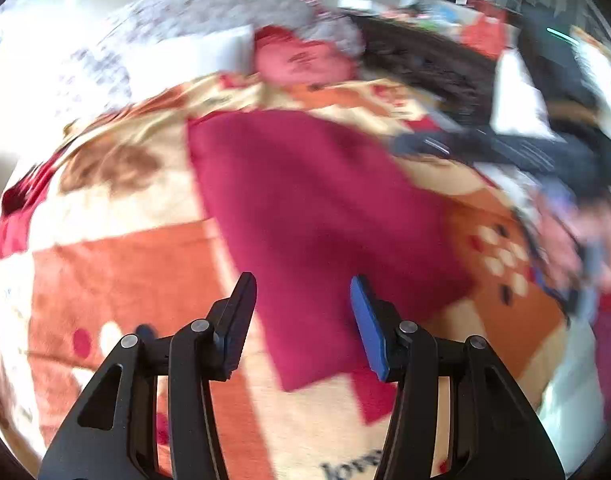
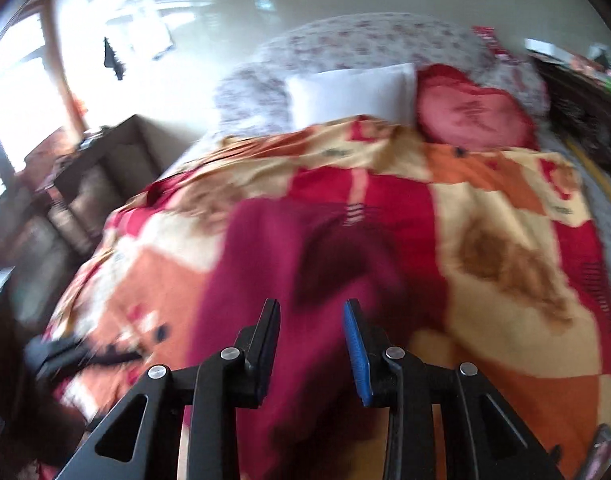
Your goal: Fold small clothes
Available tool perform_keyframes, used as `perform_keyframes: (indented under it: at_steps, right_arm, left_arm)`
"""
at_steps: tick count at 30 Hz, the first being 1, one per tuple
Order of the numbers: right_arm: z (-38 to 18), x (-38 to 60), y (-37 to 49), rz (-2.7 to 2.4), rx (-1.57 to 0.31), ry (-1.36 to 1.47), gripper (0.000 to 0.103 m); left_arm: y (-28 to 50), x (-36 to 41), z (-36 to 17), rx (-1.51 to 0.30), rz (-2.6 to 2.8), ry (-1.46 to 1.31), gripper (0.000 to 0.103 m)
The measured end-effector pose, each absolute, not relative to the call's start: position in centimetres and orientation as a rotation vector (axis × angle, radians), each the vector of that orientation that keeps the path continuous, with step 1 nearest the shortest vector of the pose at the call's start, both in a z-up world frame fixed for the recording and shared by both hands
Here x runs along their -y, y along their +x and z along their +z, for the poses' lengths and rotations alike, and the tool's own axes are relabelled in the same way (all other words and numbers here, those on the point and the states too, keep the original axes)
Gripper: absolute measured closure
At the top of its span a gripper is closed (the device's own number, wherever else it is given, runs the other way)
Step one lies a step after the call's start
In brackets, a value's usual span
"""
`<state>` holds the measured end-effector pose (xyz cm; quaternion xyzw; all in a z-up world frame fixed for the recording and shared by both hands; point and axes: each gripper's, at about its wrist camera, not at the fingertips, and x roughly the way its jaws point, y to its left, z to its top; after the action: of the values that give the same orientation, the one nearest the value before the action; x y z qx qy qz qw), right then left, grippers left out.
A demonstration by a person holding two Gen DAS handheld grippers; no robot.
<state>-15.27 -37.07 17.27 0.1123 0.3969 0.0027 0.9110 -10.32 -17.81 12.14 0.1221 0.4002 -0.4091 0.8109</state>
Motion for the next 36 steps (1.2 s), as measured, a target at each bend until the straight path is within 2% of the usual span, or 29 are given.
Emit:
perform_keyframes:
  at_steps: [5,8,12,17,20,22,24,26,28,36]
  right_arm:
    - [11.4,36.2,-16.5,-0.161,-0.950,0.123,0.072]
    - [9.3,39.0,-17.4,-0.150,-0.964,0.309,0.072]
    - [12.0,38.9,-18.4,-0.141,-0.917,0.290,0.072]
    - [15.6,38.5,-16.3,-0.146,-0.794,0.255,0.072]
    - [15.0,38.7,-13.5,-0.133,-0.791,0.247,0.072]
    - [13.9,39.1,-11.7,-0.142,-0.813,0.254,0.078]
    - [12.4,39.8,-10.7,-0.182,-0.846,0.244,0.080]
    - [10.8,40.8,-9.7,-0.215,-0.871,0.252,0.080]
    - [10.4,41.7,-9.5,-0.224,-0.852,0.274,0.080]
    - [12.9,41.3,-11.3,-0.195,-0.846,0.283,0.080]
  left_arm:
    - [-8.3,19.0,8.3,-0.948,-0.844,0.250,0.054]
    - [-8.1,19.7,7.5,-0.964,-0.825,0.273,0.054]
    - [-9.1,19.1,9.8,-0.883,-0.831,0.260,0.054]
    - [-6.9,21.3,11.5,-0.836,-0.810,0.241,0.054]
    - [-4.9,22.9,11.2,-0.826,-0.758,0.224,0.054]
    - [-3.6,23.9,10.6,-0.853,-0.740,0.214,0.054]
    - [-2.7,24.4,9.9,-0.863,-0.712,0.219,0.054]
    - [-2.1,25.1,9.3,-0.860,-0.708,0.235,0.046]
    - [-1.5,25.6,8.6,-0.867,-0.697,0.251,0.042]
    - [-1.7,25.2,8.7,-0.866,-0.692,0.228,0.040]
